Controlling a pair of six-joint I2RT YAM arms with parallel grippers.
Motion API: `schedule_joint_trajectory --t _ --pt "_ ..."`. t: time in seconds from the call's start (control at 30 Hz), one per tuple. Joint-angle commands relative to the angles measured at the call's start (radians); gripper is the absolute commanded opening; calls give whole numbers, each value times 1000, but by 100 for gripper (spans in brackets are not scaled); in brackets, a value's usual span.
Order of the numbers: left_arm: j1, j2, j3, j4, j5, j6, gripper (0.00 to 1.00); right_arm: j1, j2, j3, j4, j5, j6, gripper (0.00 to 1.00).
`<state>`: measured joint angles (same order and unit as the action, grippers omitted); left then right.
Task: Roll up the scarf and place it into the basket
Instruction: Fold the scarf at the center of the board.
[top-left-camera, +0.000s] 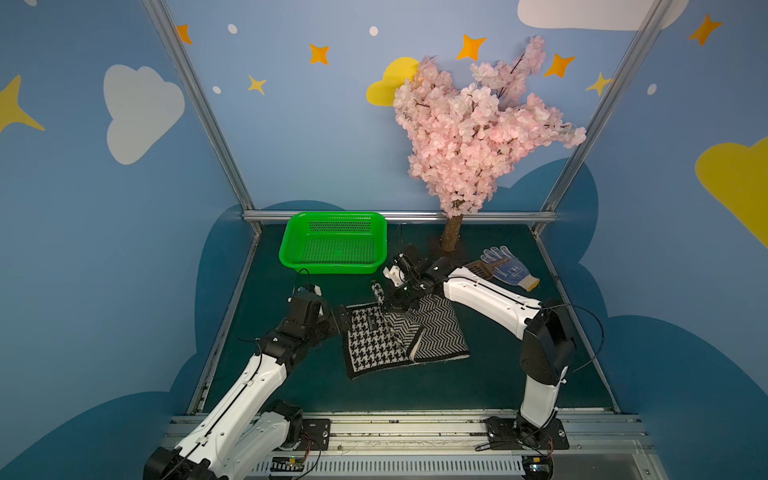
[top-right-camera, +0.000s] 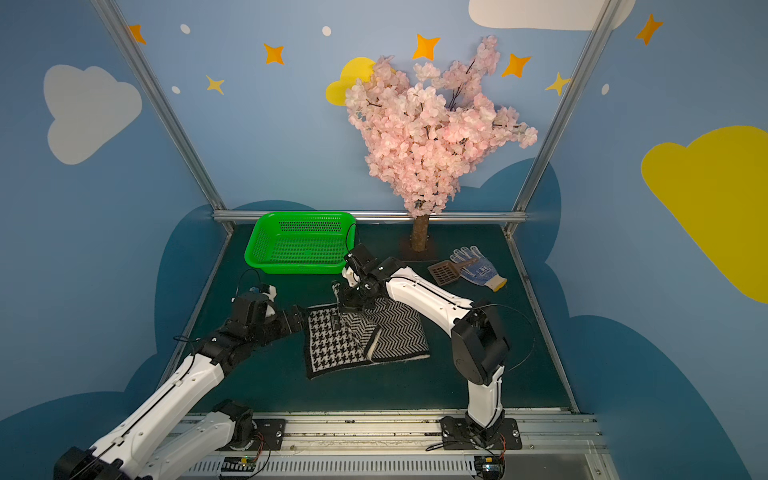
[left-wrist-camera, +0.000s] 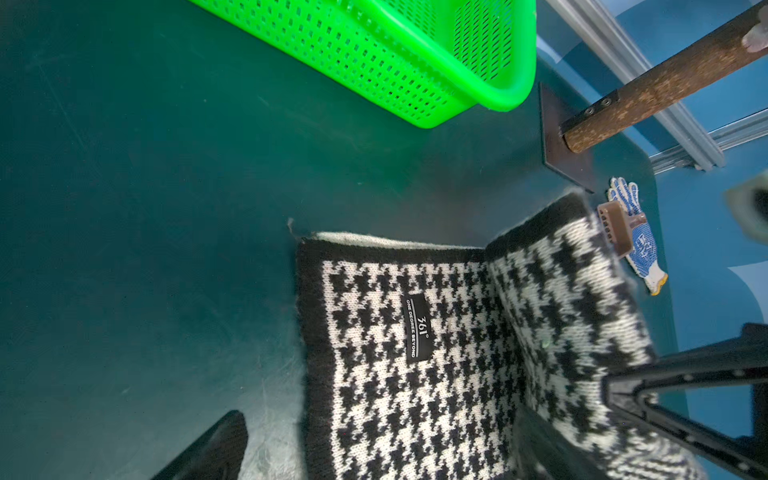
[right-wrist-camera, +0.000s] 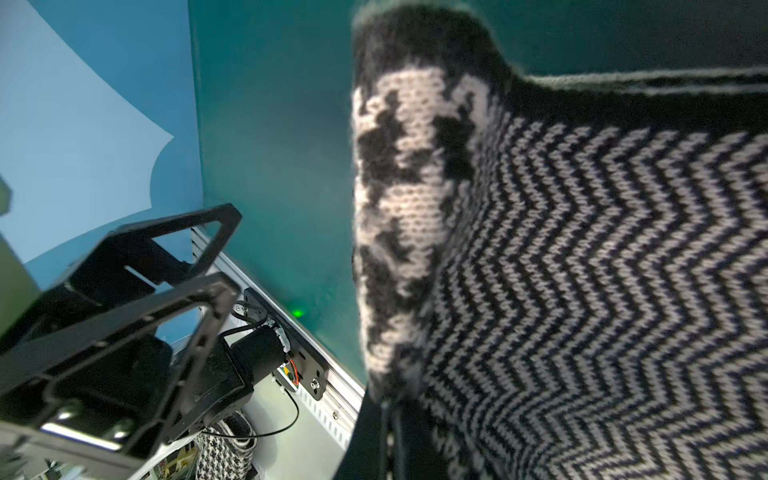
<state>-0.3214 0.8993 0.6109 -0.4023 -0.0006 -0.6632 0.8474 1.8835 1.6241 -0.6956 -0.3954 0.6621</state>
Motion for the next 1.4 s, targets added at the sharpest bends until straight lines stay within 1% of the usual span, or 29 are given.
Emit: schedule_joint_trajectory --t 0.0,0.13,0.3,0.37,0.47,0.53,0.57,0.83,0.93,1.2,1.23,1.37 --pt "5 -20 -10 22 14 -5 100 19 31 47 17 4 33 0" --pt "5 -4 -22 11 -2 -12 100 33 37 90 7 19 43 0" --pt "6 67 -40 25 -12 -13 92 35 39 136 -27 35 37 0" --pt "7 95 -49 49 -18 -19 84 36 37 146 -32 32 37 0" --pt "13 150 -47 69 -29 -25 70 40 31 153 -37 36 37 0" --pt "13 200 -38 77 -33 -26 62 43 29 161 -40 38 37 0" --pt "14 224 -34 80 -32 -26 60 45 31 166 -44 39 37 0" --pt "17 399 23 58 -36 -23 24 76 76 244 -66 47 38 0" --pt "16 441 47 15 -56 -16 23 86 97 267 -67 46 42 0" --pt "18 482 25 56 -54 -17 16 112 155 301 -42 38 60 0" --pt "18 496 28 58 -52 -14 15 114 159 304 -42 41 62 0" --pt "18 543 24 73 -47 -10 4 115 151 300 -32 46 68 0"
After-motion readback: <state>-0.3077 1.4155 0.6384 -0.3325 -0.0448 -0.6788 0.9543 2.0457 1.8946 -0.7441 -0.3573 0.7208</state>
